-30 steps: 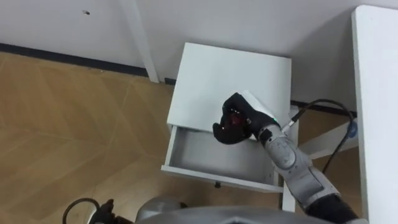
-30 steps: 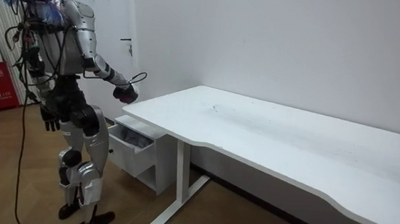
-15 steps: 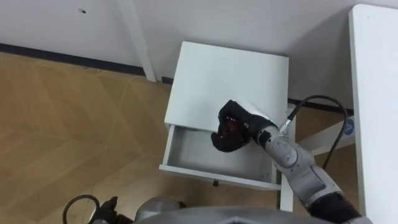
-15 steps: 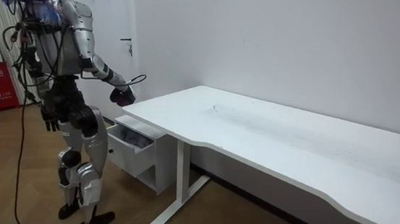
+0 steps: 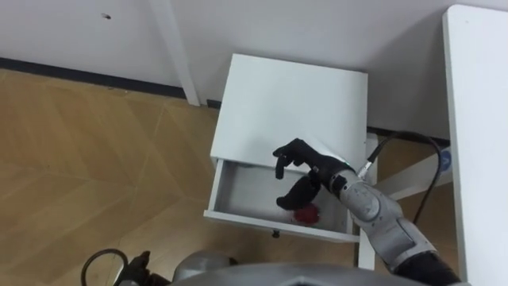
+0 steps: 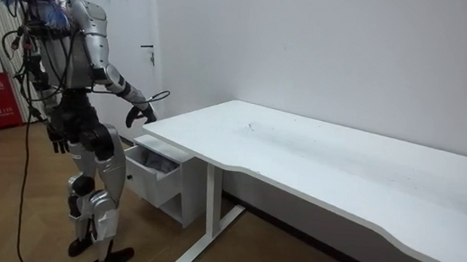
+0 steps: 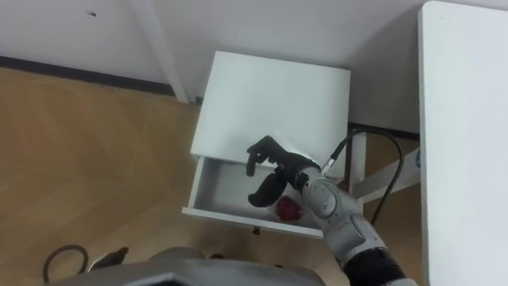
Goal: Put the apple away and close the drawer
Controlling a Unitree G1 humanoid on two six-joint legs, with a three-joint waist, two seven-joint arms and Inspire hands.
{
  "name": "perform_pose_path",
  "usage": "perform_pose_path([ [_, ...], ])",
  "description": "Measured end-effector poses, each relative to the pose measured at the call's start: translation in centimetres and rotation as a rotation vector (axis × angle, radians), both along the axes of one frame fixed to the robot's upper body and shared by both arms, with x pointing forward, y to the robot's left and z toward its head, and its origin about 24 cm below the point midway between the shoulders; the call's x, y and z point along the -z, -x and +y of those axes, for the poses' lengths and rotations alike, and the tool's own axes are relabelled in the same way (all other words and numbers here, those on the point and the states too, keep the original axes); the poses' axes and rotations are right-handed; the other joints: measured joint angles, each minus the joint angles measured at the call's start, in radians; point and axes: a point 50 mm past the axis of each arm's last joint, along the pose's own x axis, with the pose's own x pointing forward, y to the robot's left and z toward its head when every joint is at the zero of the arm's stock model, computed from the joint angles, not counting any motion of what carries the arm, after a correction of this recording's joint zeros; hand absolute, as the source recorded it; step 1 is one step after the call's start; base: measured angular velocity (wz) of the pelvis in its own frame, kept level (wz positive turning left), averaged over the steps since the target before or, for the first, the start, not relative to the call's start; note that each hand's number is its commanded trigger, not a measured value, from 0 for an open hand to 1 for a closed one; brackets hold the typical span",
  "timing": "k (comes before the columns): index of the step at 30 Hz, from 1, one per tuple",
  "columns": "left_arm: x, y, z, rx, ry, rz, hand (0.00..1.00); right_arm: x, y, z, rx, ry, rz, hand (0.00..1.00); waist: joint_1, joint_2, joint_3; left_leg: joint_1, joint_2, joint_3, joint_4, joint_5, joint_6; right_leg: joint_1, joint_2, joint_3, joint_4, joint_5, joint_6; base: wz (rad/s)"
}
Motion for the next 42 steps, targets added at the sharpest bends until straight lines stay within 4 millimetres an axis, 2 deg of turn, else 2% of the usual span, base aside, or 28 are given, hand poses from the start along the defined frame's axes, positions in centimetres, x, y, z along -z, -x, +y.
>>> perform_pose_path([
  [11, 0.0, 0.0, 0.0, -0.001, -0.001, 0.001, 0.00, 0.0, 0.0, -0.1, 0.013, 0.006, -0.012, 0.00, 0.000, -0.001, -0.0026, 0.005, 0.000, 0.002, 0.001, 0.000, 0.000, 0.004, -0.001, 0.003, 0.000, 0.000, 0.000, 0.00],
  [16, 0.0, 0.0, 0.1, -0.009, -0.020, -0.005, 0.00, 0.1, -0.1, -0.4, 0.041, 0.010, -0.022, 0.00, -0.005, -0.010, -0.0076, 0.006, 0.000, 0.006, 0.001, 0.000, 0.000, 0.002, -0.005, 0.004, 0.001, 0.000, 0.000, -0.02],
  [19, -0.1, 0.0, 0.3, -0.032, -0.022, -0.010, 0.00, 0.3, -0.4, -1.4, 0.127, -0.002, -0.039, 0.00, -0.016, -0.015, -0.0076, 0.008, 0.000, 0.006, 0.004, 0.000, 0.001, 0.004, -0.005, 0.009, 0.001, 0.000, 0.000, 0.01],
  [22, -0.1, 0.4, 0.4, -0.084, -0.029, -0.015, 0.00, 1.7, 0.4, -3.7, 0.287, 0.009, 0.001, 0.00, -0.037, -0.015, -0.0059, 0.006, 0.000, 0.006, 0.019, -0.004, 0.005, 0.000, -0.014, 0.001, 0.025, -0.004, 0.005, 0.09],
  [23, 0.0, 0.7, 0.3, -0.103, -0.026, -0.012, 0.00, 2.4, 1.0, -4.9, 0.359, 0.028, 0.021, 0.00, -0.054, -0.007, -0.0009, 0.004, -0.008, 0.006, 0.031, -0.011, 0.012, -0.014, -0.022, -0.003, 0.070, -0.014, 0.014, 0.00],
  [24, 0.0, 0.9, 0.2, -0.116, -0.024, -0.007, 0.00, 3.3, 1.9, -6.6, 0.455, 0.050, 0.055, 0.00, -0.069, 0.000, 0.0030, 0.001, -0.015, 0.008, 0.042, -0.022, 0.020, -0.060, -0.043, -0.002, 0.185, -0.042, 0.029, 0.00],
  [25, 0.1, 0.9, 0.2, -0.118, -0.023, -0.004, 0.00, 3.6, 2.4, -7.4, 0.505, 0.063, 0.072, 0.00, -0.077, 0.004, 0.0029, -0.002, -0.019, 0.010, 0.049, -0.028, 0.028, -0.097, -0.056, 0.000, 0.268, -0.051, 0.037, 0.06],
  [26, 0.1, 0.9, 0.4, -0.123, -0.027, 0.001, 0.00, 4.5, 3.9, -9.3, 0.626, 0.086, 0.110, 0.00, -0.098, 0.009, 0.0039, -0.005, -0.031, 0.010, 0.074, -0.039, 0.040, -0.195, -0.088, 0.011, 0.477, -0.042, 0.036, 0.13],
  [27, 0.0, 1.0, 0.7, -0.135, -0.036, 0.001, 0.00, 5.0, 5.5, -11.1, 0.738, 0.116, 0.137, 0.00, -0.115, 0.007, 0.0013, -0.015, -0.047, 0.010, 0.115, -0.058, 0.057, -0.303, -0.130, 0.045, 0.685, 0.018, 0.039, 0.12],
  [28, 0.0, 1.0, 0.8, -0.138, -0.041, 0.002, 0.00, 5.1, 6.1, -12.0, 0.791, 0.130, 0.144, 0.00, -0.130, 0.011, 0.0016, -0.017, -0.047, 0.010, 0.141, -0.071, 0.065, -0.360, -0.142, 0.067, 0.773, 0.077, 0.040, -0.13],
  [29, 0.1, 1.0, 0.9, -0.139, -0.048, 0.006, 0.00, 5.0, 6.8, -13.7, 0.881, 0.159, 0.143, 0.00, -0.135, 0.044, 0.0038, -0.043, -0.029, 0.021, 0.199, -0.098, 0.080, -0.461, -0.131, 0.111, 0.895, 0.229, 0.052, -0.37],
  [30, -0.1, 0.8, 1.5, -0.136, -0.064, 0.007, 0.00, 4.9, 7.1, -14.5, 0.934, 0.172, 0.127, 0.00, -0.147, 0.056, 0.0094, -0.057, -0.023, 0.026, 0.230, -0.112, 0.090, -0.557, -0.120, 0.149, 1.083, 0.262, 0.031, -0.33],
  [31, -0.2, 1.1, 1.9, -0.141, -0.076, 0.015, 0.00, 5.0, 7.5, -14.7, 0.953, 0.176, 0.135, 0.00, -0.159, 0.060, 0.0103, -0.062, -0.020, 0.025, 0.238, -0.113, 0.092, -0.603, -0.121, 0.159, 1.206, 0.226, 0.020, -0.08],
  [32, -0.3, 0.9, 2.4, -0.148, -0.089, 0.006, 0.00, 5.3, 8.5, -15.0, 0.993, 0.168, 0.162, 0.00, -0.167, 0.069, 0.0084, -0.066, -0.009, 0.018, 0.244, -0.113, 0.092, -0.651, -0.117, 0.151, 1.362, 0.164, 0.011, 0.07],
  [33, -0.4, 1.0, 2.6, -0.149, -0.094, 0.001, 0.00, 5.6, 9.2, -15.3, 1.027, 0.164, 0.194, 0.00, -0.167, 0.080, 0.0082, -0.065, 0.003, 0.020, 0.242, -0.113, 0.092, -0.647, -0.117, 0.143, 1.383, 0.127, 0.015, 0.00],
  [34, -0.4, 1.1, 2.6, -0.149, -0.096, 0.002, 0.00, 5.7, 9.4, -15.2, 1.041, 0.157, 0.205, 0.00, -0.168, 0.083, 0.0081, -0.063, 0.005, 0.019, 0.242, -0.113, 0.092, -0.629, -0.121, 0.143, 1.348, 0.112, 0.018, -0.05],
  [35, -0.5, 1.2, 2.7, -0.143, -0.099, -0.003, 0.00, 5.9, 9.8, -14.9, 1.055, 0.142, 0.225, 0.00, -0.167, 0.080, 0.0121, -0.055, 0.003, 0.022, 0.238, -0.113, 0.093, -0.562, -0.126, 0.147, 1.206, 0.089, 0.034, 0.00],
  [36, -0.5, 1.9, 2.7, -0.149, -0.098, 0.011, 0.00, 6.4, 10.4, -14.6, 1.069, 0.129, 0.264, 0.00, -0.164, 0.067, 0.0139, -0.046, -0.002, 0.022, 0.231, -0.113, 0.093, -0.459, -0.127, 0.144, 1.008, 0.068, 0.048, 0.00],
  [37, -0.5, 2.1, 2.7, -0.151, -0.096, 0.014, 0.00, 6.7, 10.8, -14.4, 1.083, 0.118, 0.285, 0.00, -0.161, 0.062, 0.0104, -0.042, -0.004, 0.022, 0.227, -0.113, 0.093, -0.408, -0.125, 0.142, 0.903, 0.055, 0.056, 0.00],
  [38, -0.5, 2.6, 2.7, -0.155, -0.095, 0.029, 0.00, 7.1, 11.5, -14.1, 1.096, 0.105, 0.327, 0.00, -0.157, 0.048, 0.0032, -0.037, -0.015, 0.022, 0.206, -0.108, 0.093, -0.306, -0.119, 0.143, 0.699, 0.031, 0.067, 0.00],
  [39, -0.4, 3.0, 2.7, -0.158, -0.096, 0.043, 0.00, 7.5, 12.2, -13.9, 1.106, 0.094, 0.368, 0.00, -0.150, 0.032, 0.0010, -0.030, -0.020, 0.024, 0.185, -0.097, 0.091, -0.211, -0.104, 0.142, 0.505, 0.012, 0.070, -0.06],
  [40, -0.4, 3.1, 2.7, -0.160, -0.097, 0.049, 0.00, 7.7, 12.6, -13.7, 1.110, 0.095, 0.391, 0.00, -0.141, 0.029, -0.0043, -0.028, -0.023, 0.026, 0.169, -0.086, 0.088, -0.173, -0.098, 0.139, 0.423, -0.005, 0.068, -0.14],
  [41, -0.4, 3.0, 2.6, -0.164, -0.097, 0.049, 0.00, 8.0, 13.4, -13.6, 1.115, 0.092, 0.433, 0.00, -0.125, 0.019, -0.0120, -0.028, -0.025, 0.030, 0.143, -0.073, 0.080, -0.111, -0.077, 0.141, 0.271, -0.010, 0.070, -0.20],
  [42, -0.5, 2.8, 2.8, -0.176, -0.102, 0.039, 0.00, 8.3, 14.0, -13.3, 1.116, 0.085, 0.471, 0.00, -0.113, 0.003, -0.0109, -0.028, -0.027, 0.034, 0.125, -0.064, 0.073, -0.063, -0.071, 0.137, 0.161, -0.008, 0.069, -0.18],
])
